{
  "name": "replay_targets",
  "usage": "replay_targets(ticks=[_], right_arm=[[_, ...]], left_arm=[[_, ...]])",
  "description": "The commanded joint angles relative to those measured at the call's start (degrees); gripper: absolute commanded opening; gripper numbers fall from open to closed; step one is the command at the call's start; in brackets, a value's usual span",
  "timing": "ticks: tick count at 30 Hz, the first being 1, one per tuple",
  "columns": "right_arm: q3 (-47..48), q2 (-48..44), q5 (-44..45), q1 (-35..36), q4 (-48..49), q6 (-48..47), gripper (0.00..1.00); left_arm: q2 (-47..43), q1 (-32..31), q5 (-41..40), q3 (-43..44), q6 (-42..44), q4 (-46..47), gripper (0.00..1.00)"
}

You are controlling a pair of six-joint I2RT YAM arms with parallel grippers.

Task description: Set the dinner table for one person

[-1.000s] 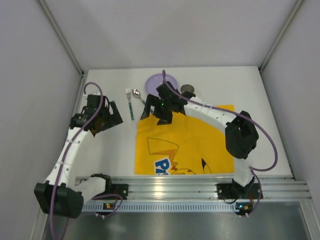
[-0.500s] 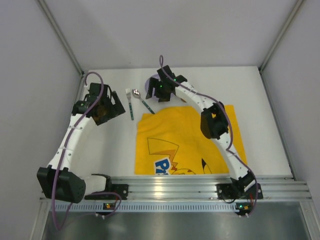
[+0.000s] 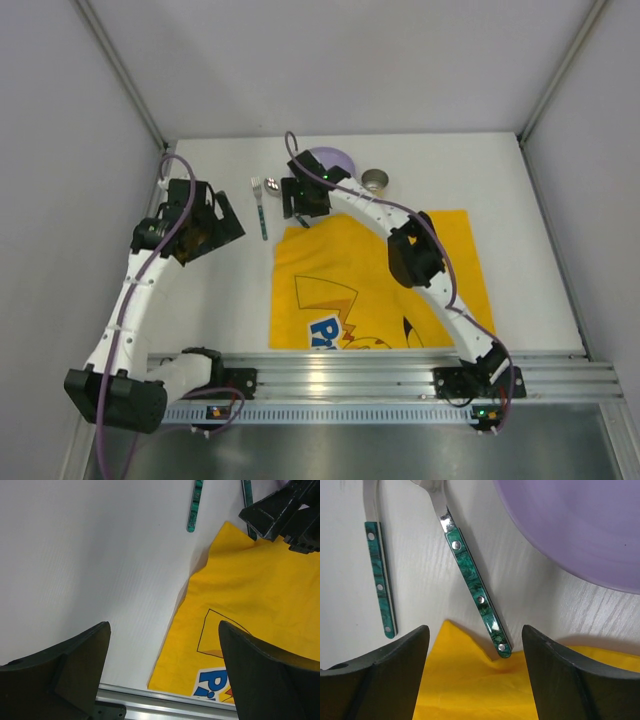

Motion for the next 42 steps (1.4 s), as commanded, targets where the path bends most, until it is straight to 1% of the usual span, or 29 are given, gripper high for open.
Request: replay_targets(ticks=[1,3,4,7,11,13,15,16,22,24,25,26,27,29,32,33,34,36,37,39,41,42], right_arm=[[1.16,2.98,5.59,1.14,-2.17,-0.57,0.75],[1.24,3.68,7.43,1.05,-2.35,-0.57,0.72],[1.42,4.3,7.88,1.05,-2.27,-0.66,0.68],[3.26,5.88,9.2,1.31,-2.53,-0.83,0.64],[7.3,8.43,13.76,3.24,-4.63,-3.11,0.47],[9.06,9.66,16.84,4.91,-6.13,-5.75,0.47],[9.16,10.36,18.77,6.14,-7.7,-7.5,0.42],[9.24,10.54,19.21,6.41,-8.15,-7.86,0.37],[9.86,11.51,20.54,6.85,-9.03,-8.65,0.3],[9.86,11.6,20.62,6.94,-9.03,-8.83,0.21],[9.86,11.6,20.63,6.94,-9.12,-9.01,0.09],[9.86,11.51,20.54,6.94,-8.95,-9.18,0.03],[9.86,11.25,20.28,6.94,-8.6,-9.97,0.0],[9.68,10.46,19.58,6.76,-7.81,-10.59,0.0],[8.89,6.25,17.9,6.59,-3.16,-11.73,0.0],[8.8,4.84,17.81,6.59,-0.01,-11.73,0.0],[8.72,1.78,17.64,6.59,1.67,-11.82,0.0],[8.8,-1.13,17.29,6.85,6.06,-11.82,0.0],[8.72,-4.37,17.29,7.02,7.13,-11.82,0.0],[8.45,-7.55,17.81,7.72,9.93,-12.6,0.0],[7.49,-13.43,19.56,8.52,11.44,-14.62,0.0],[5.83,-17.89,22.88,8.87,12.06,-16.02,0.0]], left_arm=[[-3.4,-0.19,-0.01,-2.15,1.0,-2.24,0.95],[-5.5,-0.19,0.43,-3.64,0.56,-2.68,0.95],[-6.3,-0.19,0.52,-4.6,0.48,-2.85,0.95],[-9.37,-0.19,0.52,-5.93,0.12,-3.82,0.95],[-11.75,-0.19,-0.71,-7.77,0.03,-4.87,0.95],[-12.63,-0.19,-0.54,-8.21,-0.32,-4.96,0.95],[-13.25,-0.19,-0.36,-8.48,-0.93,-4.96,0.95],[-13.86,-0.1,-0.36,-8.74,-1.02,-5.05,0.95],[-16.32,-0.19,-0.97,-9.97,-1.37,-6.28,0.95],[-17.11,-0.19,-1.5,-10.15,-1.2,-6.98,0.95],[-17.2,-0.19,-1.68,-10.15,-1.2,-7.16,0.95],[-17.29,-0.19,-1.76,-10.06,-1.11,-7.33,0.95],[-17.38,-0.19,-1.76,-9.97,-0.67,-7.42,0.95],[-17.29,-0.19,-1.68,-9.62,-0.23,-7.51,0.96],[-16.59,-0.19,-1.41,-9.01,0.82,-7.25,0.96],[-16.41,-0.19,-1.24,-8.92,1.44,-6.72,0.96],[-15.89,-0.1,-0.89,-8.48,1.79,-6.46,0.96],[-15.19,-0.19,-0.45,-8.13,2.75,-5.67,0.96],[-14.4,-0.1,0.25,-7.78,3.11,-4.79,0.96],[-13.52,-0.1,0.69,-7.34,3.9,-4.0,0.96],[-12.46,-0.1,1.66,-7.42,4.51,-2.33,0.96],[-12.2,-0.19,2.1,-7.68,4.69,-1.8,0.96]])
